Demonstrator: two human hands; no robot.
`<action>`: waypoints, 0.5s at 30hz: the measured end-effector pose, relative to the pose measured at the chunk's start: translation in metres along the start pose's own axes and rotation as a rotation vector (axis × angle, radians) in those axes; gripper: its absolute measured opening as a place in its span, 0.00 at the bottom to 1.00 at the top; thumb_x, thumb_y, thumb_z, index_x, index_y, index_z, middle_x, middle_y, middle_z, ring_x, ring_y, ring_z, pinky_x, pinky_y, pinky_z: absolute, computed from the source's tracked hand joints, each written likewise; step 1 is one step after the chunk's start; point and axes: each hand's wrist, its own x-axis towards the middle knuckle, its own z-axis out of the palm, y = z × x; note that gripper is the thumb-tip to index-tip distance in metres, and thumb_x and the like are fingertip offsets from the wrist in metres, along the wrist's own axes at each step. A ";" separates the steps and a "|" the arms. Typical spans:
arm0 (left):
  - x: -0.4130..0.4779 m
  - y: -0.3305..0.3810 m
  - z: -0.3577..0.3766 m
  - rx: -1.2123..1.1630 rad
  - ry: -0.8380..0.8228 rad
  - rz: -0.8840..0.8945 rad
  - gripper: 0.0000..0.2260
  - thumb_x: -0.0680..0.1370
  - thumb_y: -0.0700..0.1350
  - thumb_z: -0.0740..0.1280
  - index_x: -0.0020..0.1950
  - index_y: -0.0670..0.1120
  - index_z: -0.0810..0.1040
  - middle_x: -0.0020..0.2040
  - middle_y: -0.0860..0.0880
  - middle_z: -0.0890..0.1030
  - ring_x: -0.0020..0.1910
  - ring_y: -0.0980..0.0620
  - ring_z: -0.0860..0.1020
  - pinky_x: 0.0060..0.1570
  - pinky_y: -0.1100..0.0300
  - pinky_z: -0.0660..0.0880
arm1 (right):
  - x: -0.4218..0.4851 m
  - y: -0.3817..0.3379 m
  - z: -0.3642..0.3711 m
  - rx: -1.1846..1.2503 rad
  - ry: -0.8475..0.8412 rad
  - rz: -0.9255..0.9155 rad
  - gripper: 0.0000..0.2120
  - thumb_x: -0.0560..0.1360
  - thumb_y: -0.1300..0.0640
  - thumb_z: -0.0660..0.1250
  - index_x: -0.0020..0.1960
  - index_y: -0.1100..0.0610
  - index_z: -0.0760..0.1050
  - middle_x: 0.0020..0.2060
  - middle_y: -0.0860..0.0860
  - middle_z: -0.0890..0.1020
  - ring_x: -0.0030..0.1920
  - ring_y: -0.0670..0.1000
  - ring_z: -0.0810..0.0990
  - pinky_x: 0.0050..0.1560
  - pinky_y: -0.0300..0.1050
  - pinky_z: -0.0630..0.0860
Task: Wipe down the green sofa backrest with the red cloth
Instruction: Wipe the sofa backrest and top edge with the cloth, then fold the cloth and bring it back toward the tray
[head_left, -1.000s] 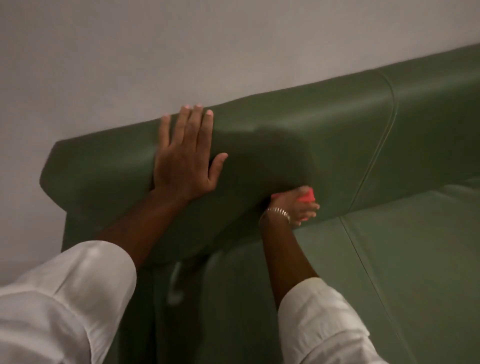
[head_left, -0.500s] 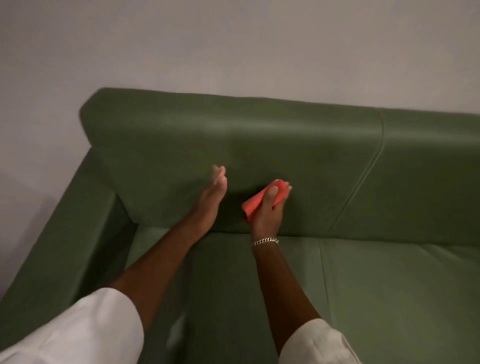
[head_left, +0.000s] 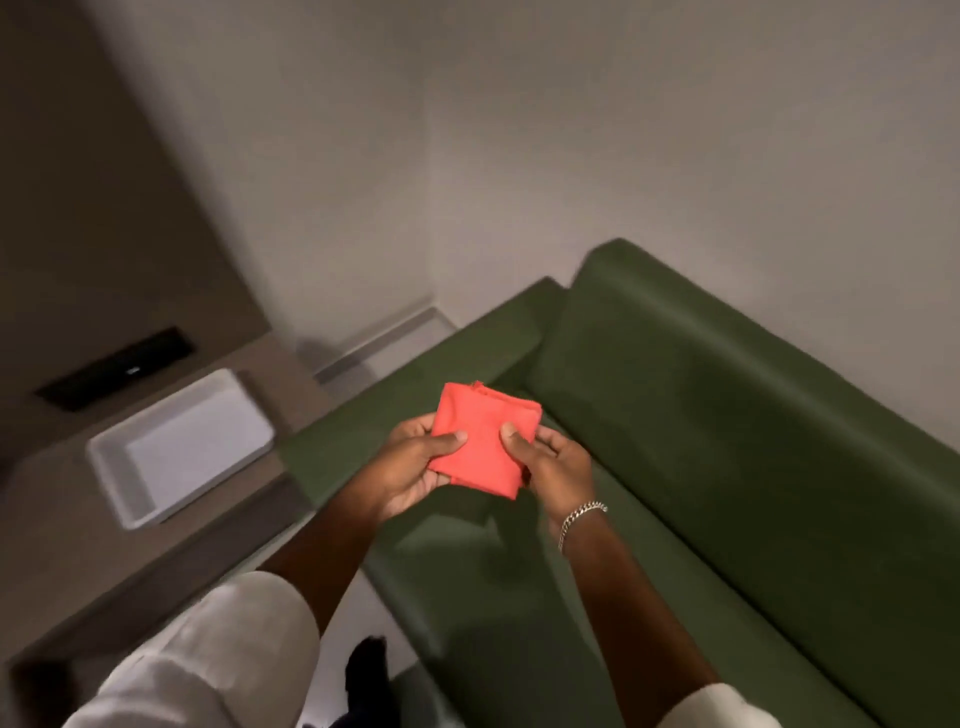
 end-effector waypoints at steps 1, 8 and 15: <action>-0.013 0.004 -0.018 -0.022 0.048 0.020 0.13 0.79 0.31 0.61 0.62 0.36 0.76 0.50 0.41 0.84 0.45 0.47 0.85 0.49 0.50 0.83 | -0.001 0.004 0.017 -0.058 -0.042 0.010 0.16 0.71 0.64 0.74 0.57 0.69 0.79 0.42 0.56 0.86 0.38 0.46 0.82 0.39 0.38 0.79; -0.088 0.028 -0.178 -0.201 0.407 0.117 0.09 0.79 0.41 0.66 0.58 0.42 0.80 0.51 0.41 0.84 0.46 0.46 0.83 0.53 0.44 0.80 | 0.011 0.058 0.200 -0.472 -0.320 -0.019 0.11 0.72 0.66 0.73 0.53 0.70 0.80 0.37 0.55 0.82 0.26 0.38 0.76 0.29 0.31 0.74; -0.114 0.065 -0.350 -0.285 0.718 0.124 0.07 0.75 0.38 0.72 0.50 0.35 0.82 0.55 0.34 0.83 0.48 0.42 0.83 0.54 0.44 0.82 | 0.047 0.126 0.376 -0.786 -0.417 -0.115 0.10 0.71 0.60 0.74 0.49 0.65 0.84 0.36 0.54 0.83 0.31 0.45 0.78 0.38 0.37 0.77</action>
